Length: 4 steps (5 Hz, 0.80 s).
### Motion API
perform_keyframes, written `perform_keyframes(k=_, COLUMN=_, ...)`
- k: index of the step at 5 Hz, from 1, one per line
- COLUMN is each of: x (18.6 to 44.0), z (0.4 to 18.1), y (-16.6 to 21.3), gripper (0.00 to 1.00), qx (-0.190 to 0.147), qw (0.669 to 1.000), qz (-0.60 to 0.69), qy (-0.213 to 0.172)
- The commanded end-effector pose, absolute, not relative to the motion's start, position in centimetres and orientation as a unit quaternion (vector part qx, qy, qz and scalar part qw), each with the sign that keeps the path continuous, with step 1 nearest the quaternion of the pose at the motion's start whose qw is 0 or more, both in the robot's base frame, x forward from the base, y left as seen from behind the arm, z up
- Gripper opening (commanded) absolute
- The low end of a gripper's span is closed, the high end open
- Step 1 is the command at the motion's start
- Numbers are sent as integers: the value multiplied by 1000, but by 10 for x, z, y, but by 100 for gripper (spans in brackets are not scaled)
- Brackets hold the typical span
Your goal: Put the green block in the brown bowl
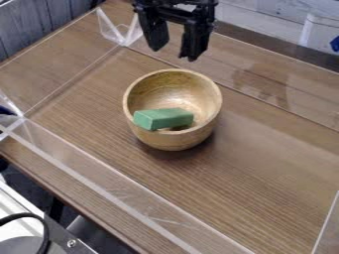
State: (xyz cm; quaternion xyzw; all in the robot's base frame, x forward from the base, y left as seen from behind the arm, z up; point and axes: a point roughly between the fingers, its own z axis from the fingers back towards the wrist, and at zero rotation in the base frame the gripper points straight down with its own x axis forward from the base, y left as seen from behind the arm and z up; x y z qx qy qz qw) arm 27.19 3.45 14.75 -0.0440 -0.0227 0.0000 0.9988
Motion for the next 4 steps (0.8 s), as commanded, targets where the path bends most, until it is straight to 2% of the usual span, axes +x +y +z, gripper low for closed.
perform_keyframes(k=1, x=274, z=163, y=33, gripper=100, qx=-40, qw=998, qz=-12, qy=-54)
perform_keyframes(k=4, x=275, z=156, y=34, gripper=100, qx=-41, qw=998, qz=-18, qy=-53)
